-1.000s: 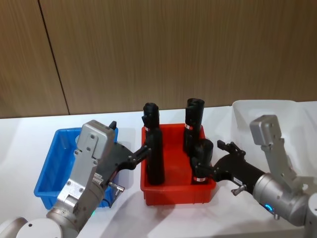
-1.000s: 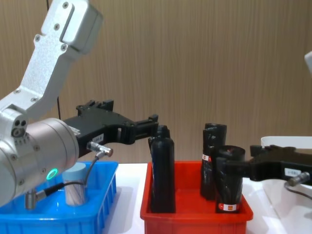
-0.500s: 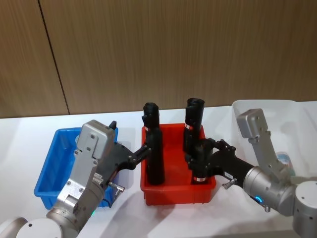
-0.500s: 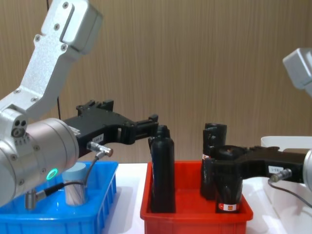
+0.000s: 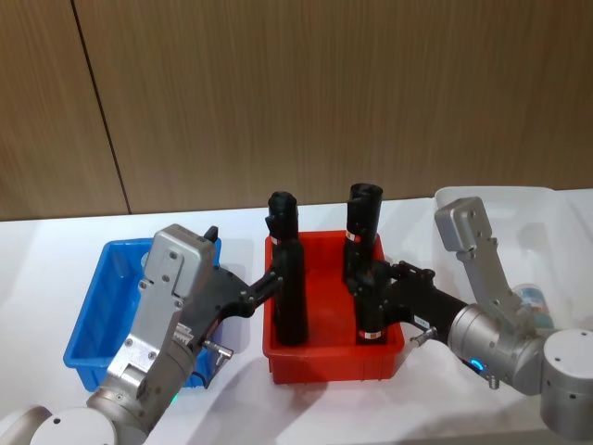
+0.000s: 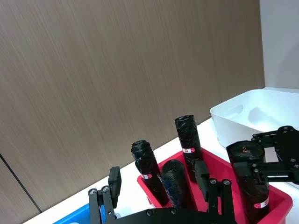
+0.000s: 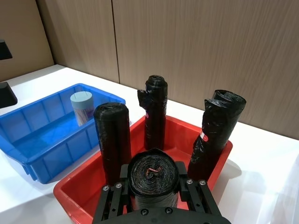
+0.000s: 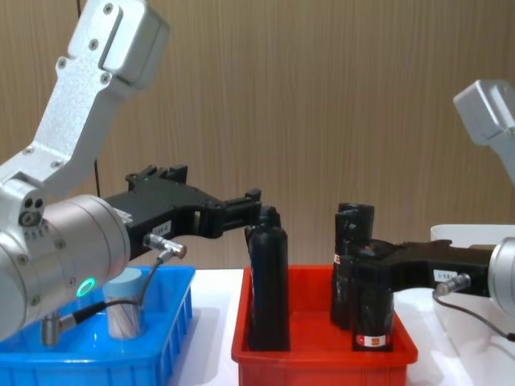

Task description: Pick the cotton swabs from the blue box and place them into the white box.

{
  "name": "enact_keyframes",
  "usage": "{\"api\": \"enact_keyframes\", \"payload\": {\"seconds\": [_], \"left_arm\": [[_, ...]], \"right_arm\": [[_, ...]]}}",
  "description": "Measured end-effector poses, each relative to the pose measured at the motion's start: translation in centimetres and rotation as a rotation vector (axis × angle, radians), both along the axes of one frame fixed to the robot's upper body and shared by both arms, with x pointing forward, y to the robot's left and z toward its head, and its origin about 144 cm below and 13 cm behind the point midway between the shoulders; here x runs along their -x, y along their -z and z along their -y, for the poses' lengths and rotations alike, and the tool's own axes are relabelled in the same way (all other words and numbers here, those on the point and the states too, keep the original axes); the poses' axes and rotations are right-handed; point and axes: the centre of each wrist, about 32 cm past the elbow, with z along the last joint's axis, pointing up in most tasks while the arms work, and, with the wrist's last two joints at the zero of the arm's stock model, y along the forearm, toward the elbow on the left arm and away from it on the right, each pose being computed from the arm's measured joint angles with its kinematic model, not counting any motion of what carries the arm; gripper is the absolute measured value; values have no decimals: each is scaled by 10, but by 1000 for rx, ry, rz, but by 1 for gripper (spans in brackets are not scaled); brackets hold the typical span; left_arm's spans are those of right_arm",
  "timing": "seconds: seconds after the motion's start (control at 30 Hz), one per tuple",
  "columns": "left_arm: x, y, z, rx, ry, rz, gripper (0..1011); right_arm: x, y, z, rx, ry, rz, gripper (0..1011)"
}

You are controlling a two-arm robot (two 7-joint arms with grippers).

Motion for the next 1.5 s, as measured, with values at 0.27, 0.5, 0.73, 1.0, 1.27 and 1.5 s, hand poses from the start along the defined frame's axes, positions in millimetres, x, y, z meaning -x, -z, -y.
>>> {"api": "enact_keyframes", "payload": {"seconds": [0.27, 0.5, 0.73, 1.0, 1.27, 1.5], "left_arm": [[0, 0, 0, 0, 0, 0, 1004], [0, 0, 0, 0, 0, 0, 1004], [0, 0, 0, 0, 0, 0, 1004], [0, 0, 0, 0, 0, 0, 1004], [0, 0, 0, 0, 0, 0, 1004], [0, 0, 0, 0, 0, 0, 1004]], "right_arm": [[0, -6, -1, -4, -2, 12, 544], [1, -19, -1, -24, 6, 45, 544], [2, -46, 7, -54, 33, 113, 544], [0, -73, 22, -70, 91, 181, 544], [-4, -93, 42, -57, 179, 246, 544], [-12, -100, 59, -17, 263, 290, 544]]}}
